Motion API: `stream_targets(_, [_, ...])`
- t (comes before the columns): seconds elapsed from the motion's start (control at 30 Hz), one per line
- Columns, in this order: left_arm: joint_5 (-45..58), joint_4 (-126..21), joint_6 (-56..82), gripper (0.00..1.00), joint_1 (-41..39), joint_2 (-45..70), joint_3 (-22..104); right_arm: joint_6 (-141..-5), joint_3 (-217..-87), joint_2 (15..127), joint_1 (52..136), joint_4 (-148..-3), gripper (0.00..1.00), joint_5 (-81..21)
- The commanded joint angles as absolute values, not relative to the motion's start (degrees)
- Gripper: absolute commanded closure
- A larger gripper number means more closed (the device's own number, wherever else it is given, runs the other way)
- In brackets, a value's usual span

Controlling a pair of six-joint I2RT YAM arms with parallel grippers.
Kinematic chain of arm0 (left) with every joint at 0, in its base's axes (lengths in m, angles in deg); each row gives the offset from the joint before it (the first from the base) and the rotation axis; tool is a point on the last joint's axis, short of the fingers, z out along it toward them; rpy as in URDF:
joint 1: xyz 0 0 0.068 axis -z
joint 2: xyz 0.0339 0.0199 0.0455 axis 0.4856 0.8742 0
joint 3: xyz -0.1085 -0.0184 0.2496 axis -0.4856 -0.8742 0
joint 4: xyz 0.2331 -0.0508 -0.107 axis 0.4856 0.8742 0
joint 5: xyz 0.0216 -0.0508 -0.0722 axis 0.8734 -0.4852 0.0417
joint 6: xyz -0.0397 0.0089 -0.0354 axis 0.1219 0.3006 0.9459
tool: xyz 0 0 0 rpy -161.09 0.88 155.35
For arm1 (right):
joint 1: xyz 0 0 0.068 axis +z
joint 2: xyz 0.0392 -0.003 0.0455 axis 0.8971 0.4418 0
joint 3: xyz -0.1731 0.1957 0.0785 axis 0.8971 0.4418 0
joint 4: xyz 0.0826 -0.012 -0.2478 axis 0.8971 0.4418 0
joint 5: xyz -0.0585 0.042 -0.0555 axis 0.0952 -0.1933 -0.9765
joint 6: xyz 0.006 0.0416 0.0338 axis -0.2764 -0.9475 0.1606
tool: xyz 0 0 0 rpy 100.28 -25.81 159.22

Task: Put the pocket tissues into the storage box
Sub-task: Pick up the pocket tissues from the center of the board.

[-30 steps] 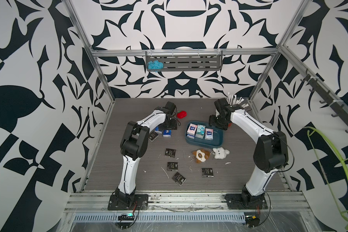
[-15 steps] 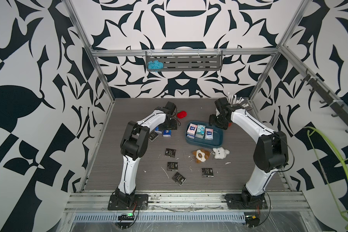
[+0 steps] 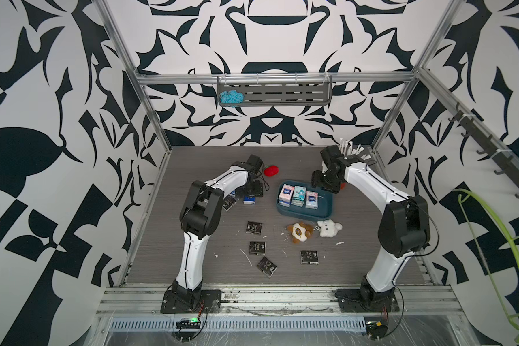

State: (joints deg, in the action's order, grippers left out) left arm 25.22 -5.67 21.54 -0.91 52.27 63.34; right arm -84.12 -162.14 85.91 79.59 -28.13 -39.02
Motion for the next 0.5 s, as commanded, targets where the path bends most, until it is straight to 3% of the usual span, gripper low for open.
stream_targets(0.0, [24.3, -5.2, 22.0, 0.32, -0.7, 52.6, 63.6, -83.4, -164.4, 85.4, 79.3, -27.2, 0.31, -39.0])
stream_targets(0.1, [24.1, -5.6, 21.9, 0.48, -0.7, 52.7, 63.7, -83.3, -165.0, 85.4, 79.1, -26.8, 0.32, -39.1])
stream_targets(0.37, [22.9, -5.5, 21.4, 0.61, -0.6, 52.5, 63.5, -83.8, -163.9, 82.5, 78.6, -26.6, 0.32, -40.0])
stream_targets(0.47, [21.4, -5.3, 21.4, 0.61, -0.7, 51.2, 64.0, -85.0, -162.0, 80.4, 78.6, -26.6, 0.32, -40.4])
